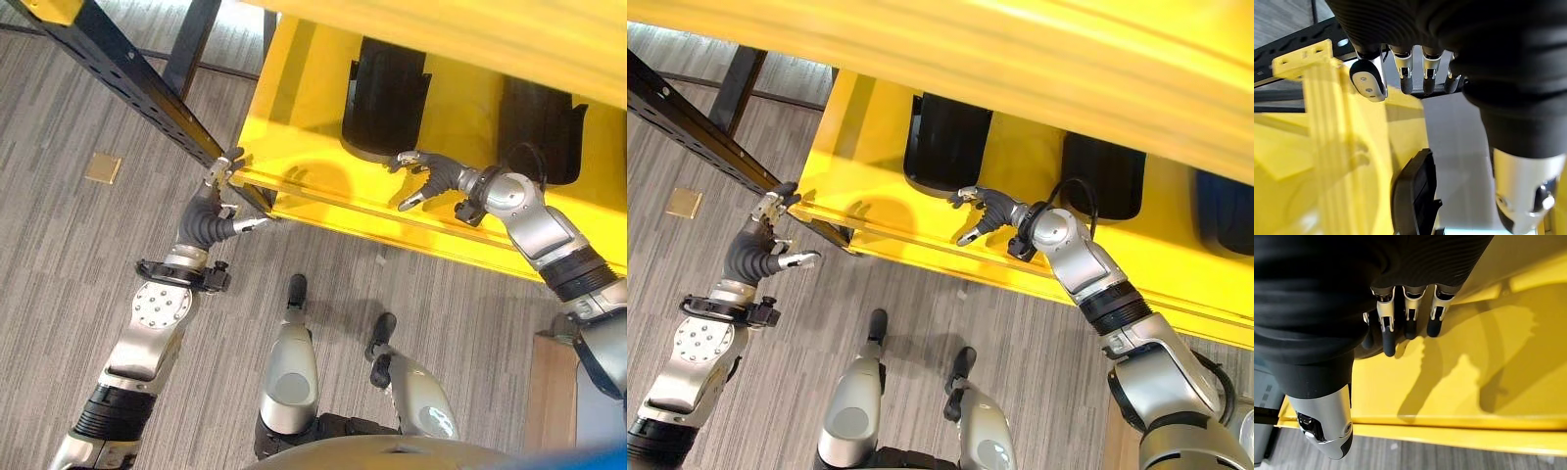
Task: Move parts from the plastic box to the shelf.
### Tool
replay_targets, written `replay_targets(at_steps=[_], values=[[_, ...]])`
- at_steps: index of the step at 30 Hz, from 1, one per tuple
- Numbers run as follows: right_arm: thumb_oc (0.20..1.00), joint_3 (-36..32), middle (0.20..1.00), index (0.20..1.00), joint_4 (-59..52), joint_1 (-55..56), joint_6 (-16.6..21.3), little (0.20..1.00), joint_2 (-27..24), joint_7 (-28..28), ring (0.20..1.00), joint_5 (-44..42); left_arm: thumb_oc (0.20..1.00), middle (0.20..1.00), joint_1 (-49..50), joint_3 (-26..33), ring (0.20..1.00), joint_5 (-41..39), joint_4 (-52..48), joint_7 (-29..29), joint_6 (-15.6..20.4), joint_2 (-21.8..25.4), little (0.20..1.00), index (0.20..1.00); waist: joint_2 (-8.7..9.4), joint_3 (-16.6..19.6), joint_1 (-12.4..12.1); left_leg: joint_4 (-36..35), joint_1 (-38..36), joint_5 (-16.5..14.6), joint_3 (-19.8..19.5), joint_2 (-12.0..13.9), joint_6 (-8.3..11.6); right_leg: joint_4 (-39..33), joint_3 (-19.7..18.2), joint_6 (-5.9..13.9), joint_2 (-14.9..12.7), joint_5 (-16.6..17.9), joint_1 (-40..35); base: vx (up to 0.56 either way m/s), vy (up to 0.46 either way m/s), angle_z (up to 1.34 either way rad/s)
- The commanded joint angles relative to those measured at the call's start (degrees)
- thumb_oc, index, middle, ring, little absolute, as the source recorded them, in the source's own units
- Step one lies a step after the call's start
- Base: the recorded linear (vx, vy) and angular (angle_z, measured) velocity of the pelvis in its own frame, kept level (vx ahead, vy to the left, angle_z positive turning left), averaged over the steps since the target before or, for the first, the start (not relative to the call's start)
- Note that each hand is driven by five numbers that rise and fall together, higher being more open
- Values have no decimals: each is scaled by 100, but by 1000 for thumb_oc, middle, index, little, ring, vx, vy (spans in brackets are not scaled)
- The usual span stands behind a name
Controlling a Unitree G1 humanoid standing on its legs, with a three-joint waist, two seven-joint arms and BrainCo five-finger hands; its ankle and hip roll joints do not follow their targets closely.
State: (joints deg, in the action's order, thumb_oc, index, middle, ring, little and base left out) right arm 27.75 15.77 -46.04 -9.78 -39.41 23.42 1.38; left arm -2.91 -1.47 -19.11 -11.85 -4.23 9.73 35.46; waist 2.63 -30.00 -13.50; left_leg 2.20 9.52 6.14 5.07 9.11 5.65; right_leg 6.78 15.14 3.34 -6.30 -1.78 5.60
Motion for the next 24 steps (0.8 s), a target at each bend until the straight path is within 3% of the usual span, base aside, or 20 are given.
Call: replay_targets(at_steps=[1, 8, 14, 19, 24], values=[[1000, 410, 1000, 1000, 129, -358, -129, 1000, -6, -4, 1000, 233, 1000, 1000, 162, 220, 1000, -7, -536, -48, 215, 133, 1000, 1000, 127, 236, -80, 546, 194, -233, -73, -109, 6, 498, 333, 291, -328, -112, -20, 0, 0, 0], [1000, 592, 1000, 1000, 698, -611, -137, 1000, 123, -163, 1000, 295, 1000, 1000, 48, 207, 1000, 151, -519, 26, 98, 136, 1000, 1000, 140, 149, -162, 641, 250, -240, -79, -129, -12, 616, 363, 255, -313, -133, 35, -2, -11, 1], [1000, 795, 1000, 1000, 862, -677, -117, 1000, 186, 62, 1000, 581, 1000, 1000, 69, 191, 1000, 140, -568, 122, 9, 106, 1000, 1000, 94, 90, -207, 666, 208, -247, -92, -162, -24, 690, 406, 242, -334, -153, 15, 1, 3, 3], [1000, 772, 1000, 1000, 1011, -643, -187, 1000, 398, -428, 1000, 277, 1000, 1000, 88, 130, 1000, 125, -550, 206, -54, 75, 1000, 1000, 45, 74, -253, 655, 158, -247, -98, -184, -34, 711, 453, 224, -330, -175, -46, 49, 2, -1], [1000, 709, 1000, 1000, 1167, -714, -175, 1000, 489, -484, 1000, 185, 1000, 1000, 82, 83, 1000, 129, -518, 237, -70, 47, 1000, 1000, 19, 78, -262, 634, 118, -241, -93, -194, -28, 717, 467, 216, -325, -180, -72, 29, 5, 3]])
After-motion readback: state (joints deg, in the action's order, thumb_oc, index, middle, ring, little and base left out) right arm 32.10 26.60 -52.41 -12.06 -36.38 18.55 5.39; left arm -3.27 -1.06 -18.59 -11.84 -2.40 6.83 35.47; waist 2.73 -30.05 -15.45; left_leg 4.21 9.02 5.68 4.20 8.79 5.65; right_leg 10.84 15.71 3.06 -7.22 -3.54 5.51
